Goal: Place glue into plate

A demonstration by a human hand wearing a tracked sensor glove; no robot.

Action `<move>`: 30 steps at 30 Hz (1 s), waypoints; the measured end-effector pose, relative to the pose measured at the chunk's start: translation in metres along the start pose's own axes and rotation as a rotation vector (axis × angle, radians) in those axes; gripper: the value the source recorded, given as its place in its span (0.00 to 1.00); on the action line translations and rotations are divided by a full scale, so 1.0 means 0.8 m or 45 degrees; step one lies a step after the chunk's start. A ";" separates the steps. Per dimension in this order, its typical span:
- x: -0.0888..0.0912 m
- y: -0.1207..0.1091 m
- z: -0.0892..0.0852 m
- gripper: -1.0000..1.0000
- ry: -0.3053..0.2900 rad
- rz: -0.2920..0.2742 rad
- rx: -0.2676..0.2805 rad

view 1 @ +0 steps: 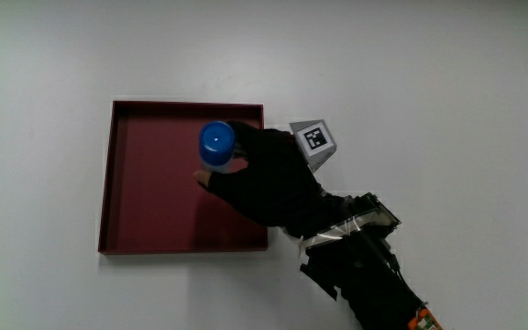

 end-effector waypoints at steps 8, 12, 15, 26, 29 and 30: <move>0.036 0.006 -0.020 0.50 -0.035 -0.099 -0.034; 0.046 0.006 -0.028 0.50 -0.026 -0.126 -0.057; 0.052 0.005 -0.033 0.50 0.001 -0.140 -0.075; 0.060 0.003 -0.032 0.50 0.010 -0.142 -0.068; 0.061 0.002 -0.032 0.46 0.012 -0.163 -0.076; 0.062 0.002 -0.032 0.42 0.021 -0.157 -0.078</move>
